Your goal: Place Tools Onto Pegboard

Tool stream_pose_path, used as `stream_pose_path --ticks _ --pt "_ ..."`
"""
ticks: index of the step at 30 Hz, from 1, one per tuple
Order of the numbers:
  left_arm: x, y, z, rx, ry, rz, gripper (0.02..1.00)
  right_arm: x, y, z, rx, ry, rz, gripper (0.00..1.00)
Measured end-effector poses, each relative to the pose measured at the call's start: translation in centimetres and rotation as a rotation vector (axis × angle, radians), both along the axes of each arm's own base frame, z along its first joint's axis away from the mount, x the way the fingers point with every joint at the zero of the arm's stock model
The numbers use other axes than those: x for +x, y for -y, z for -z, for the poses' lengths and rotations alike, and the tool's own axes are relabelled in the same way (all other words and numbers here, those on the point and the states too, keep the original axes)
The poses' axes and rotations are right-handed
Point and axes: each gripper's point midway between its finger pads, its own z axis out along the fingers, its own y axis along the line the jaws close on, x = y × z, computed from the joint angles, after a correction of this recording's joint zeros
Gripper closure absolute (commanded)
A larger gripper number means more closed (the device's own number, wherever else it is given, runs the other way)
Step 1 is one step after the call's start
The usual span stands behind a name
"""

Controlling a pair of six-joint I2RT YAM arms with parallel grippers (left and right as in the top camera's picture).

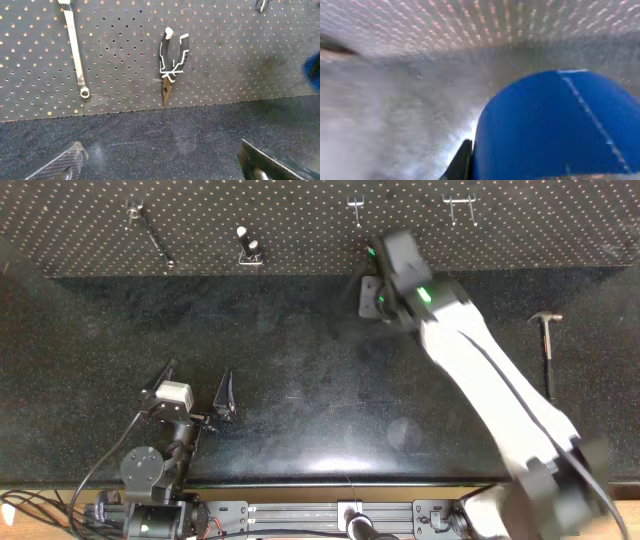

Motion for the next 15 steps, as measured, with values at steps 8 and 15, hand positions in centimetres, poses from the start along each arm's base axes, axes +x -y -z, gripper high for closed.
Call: stream_pose_path --ticks 8,15 --pt "0.0 0.1 0.0 0.0 0.0 0.003 0.023 -7.6 1.0 -2.3 0.087 0.198 0.006 0.923" --pt "0.0 0.1 0.0 0.0 0.0 0.003 0.023 -7.8 -2.7 -7.9 0.137 0.344 -0.074 0.925"
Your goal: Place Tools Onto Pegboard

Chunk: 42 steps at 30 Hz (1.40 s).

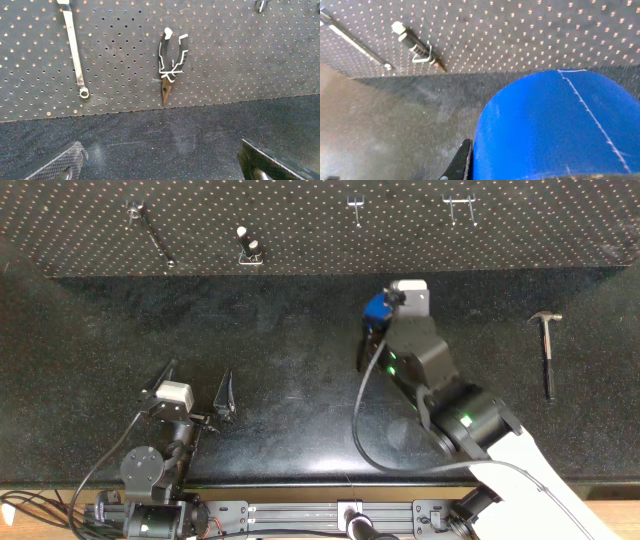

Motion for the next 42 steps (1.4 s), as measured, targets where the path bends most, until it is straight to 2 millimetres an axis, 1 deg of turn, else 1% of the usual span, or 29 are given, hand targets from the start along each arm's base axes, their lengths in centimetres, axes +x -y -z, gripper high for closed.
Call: stream_pose_path --ticks 2,4,5,8,11,15,19,24,29,31,33,38,40,42 --pt "0.0 0.0 0.0 0.0 0.0 0.0 0.023 0.9 -0.6 -0.4 -0.021 0.006 0.002 0.925" --pt "0.0 0.0 0.0 0.0 0.0 0.0 0.02 3.2 -2.2 -1.8 -0.033 0.036 0.006 0.925" --pt "0.0 0.0 0.0 0.0 0.0 0.0 0.023 4.2 -2.7 -2.2 -0.036 0.052 0.012 0.925" --pt "0.0 0.0 0.0 0.0 0.0 0.0 0.023 6.4 -4.0 -3.2 -0.021 0.098 0.024 0.925" --pt "0.0 0.0 0.0 0.0 0.0 0.0 0.023 7.3 -4.5 -3.4 -0.01 0.118 0.031 0.923" --pt "0.0 0.0 0.0 0.0 0.0 0.0 0.023 7.7 -4.1 -3.5 -0.033 0.141 0.078 0.925" --pt "0.0 0.0 0.0 0.0 0.0 0.0 0.023 7.6 -4.1 -3.6 -0.045 0.15 0.093 0.925" --pt "0.0 0.0 0.0 0.0 0.0 0.0 0.023 7.4 -4.4 -3.5 -0.044 0.146 0.079 0.925" --pt "0.0 0.0 0.0 0.0 0.0 0.0 0.023 6.9 -4.2 -2.6 -0.08 0.111 0.062 0.925" --pt "0.0 0.0 0.0 0.0 0.0 0.0 0.023 6.6 -4.4 -2.7 -0.084 0.113 0.04 0.925" --pt "0.0 0.0 0.0 0.0 0.0 0.0 0.023 6.5 -4.7 -3.6 -0.066 0.135 0.022 0.928" --pt "0.0 0.0 0.0 0.0 0.0 0.0 0.023 7.5 -5.3 -7.5 0.032 0.262 0.038 0.925" --pt "0.0 0.0 0.0 0.0 0.0 0.0 0.025 7.9 -4.9 -8.6 0.059 0.299 0.078 0.925" --pt "0.0 0.0 0.0 0.0 0.0 0.0 0.023 8.3 -4.1 -8.9 0.074 0.306 0.139 0.925"
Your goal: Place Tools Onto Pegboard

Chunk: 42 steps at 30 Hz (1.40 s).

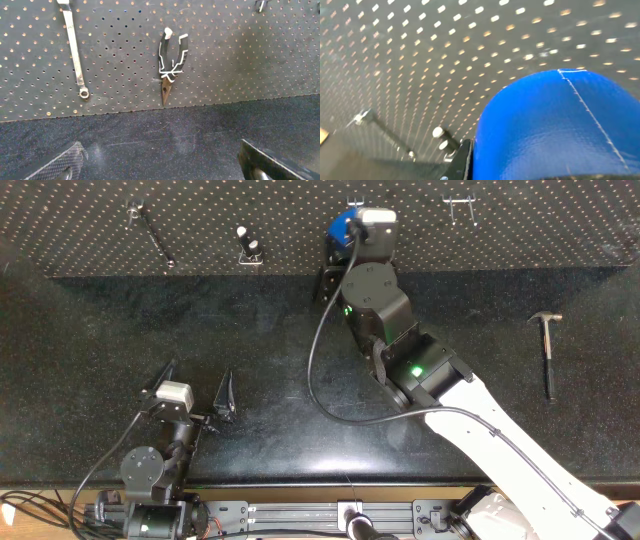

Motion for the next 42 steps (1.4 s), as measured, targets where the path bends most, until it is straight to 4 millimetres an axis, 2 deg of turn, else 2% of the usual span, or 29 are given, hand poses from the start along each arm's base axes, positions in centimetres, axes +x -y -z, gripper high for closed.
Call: stream_pose_path --ticks 4,7,12,16,21,27,31,42 --pt "0.0 0.0 0.0 0.0 0.0 0.0 0.023 0.2 0.6 -0.1 0.069 -0.012 0.059 0.923" --pt "0.0 0.0 0.0 0.0 0.0 0.0 0.023 0.7 0.1 0.0 0.124 -0.024 0.054 0.925" --pt "0.0 0.0 0.0 0.0 0.0 0.0 0.023 2.9 -1.5 2.8 0.116 -0.124 0.02 0.925" --pt "0.0 0.0 0.0 0.0 0.0 0.0 0.023 3.6 -0.7 4.5 0.104 -0.19 0.047 0.925" --pt "0.0 0.0 0.0 0.0 0.0 0.0 0.023 4.9 0.4 4.8 0.101 -0.218 0.078 0.925" --pt "0.0 0.0 0.0 0.0 0.0 0.0 0.02 6.3 -0.5 5.7 0.1 -0.241 0.059 0.925" --pt "0.0 0.0 0.0 0.0 0.0 0.0 0.025 7.0 -0.4 6.9 0.091 -0.262 0.068 0.925" --pt "0.0 0.0 0.0 0.0 0.0 0.0 0.025 8.7 -0.7 7.8 0.109 -0.24 0.072 0.925"
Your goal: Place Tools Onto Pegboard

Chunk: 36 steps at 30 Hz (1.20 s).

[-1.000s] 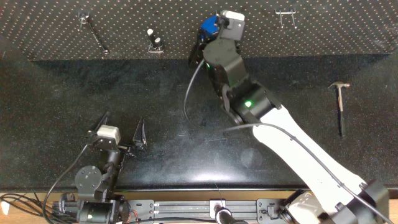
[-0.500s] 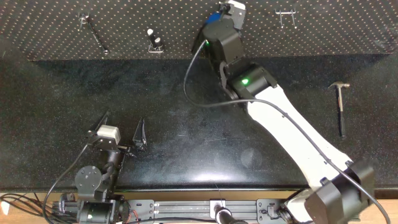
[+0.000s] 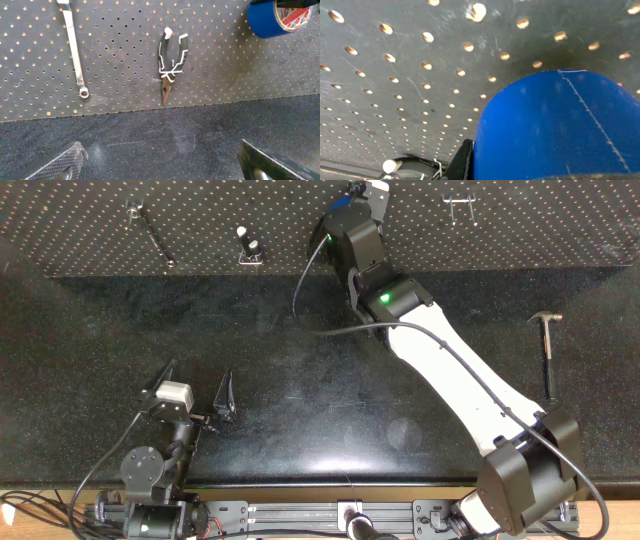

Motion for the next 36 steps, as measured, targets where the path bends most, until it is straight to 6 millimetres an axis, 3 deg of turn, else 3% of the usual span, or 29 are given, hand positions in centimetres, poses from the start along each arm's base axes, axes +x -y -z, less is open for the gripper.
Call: stream_pose_path --ticks 29,30,32,36 --pt "0.0 0.0 0.0 0.0 0.0 0.0 0.023 1.3 0.2 0.4 0.012 0.024 0.017 0.921" --pt "0.0 0.0 0.0 0.0 0.0 0.0 0.023 1.3 0.2 0.4 0.012 0.024 0.017 0.908" --pt "0.0 0.0 0.0 0.0 0.0 0.0 0.023 1.3 0.2 0.3 0.013 0.024 0.017 0.772" --pt "0.0 0.0 0.0 0.0 0.0 0.0 0.027 1.5 0.3 0.7 0.008 0.021 0.016 0.744"
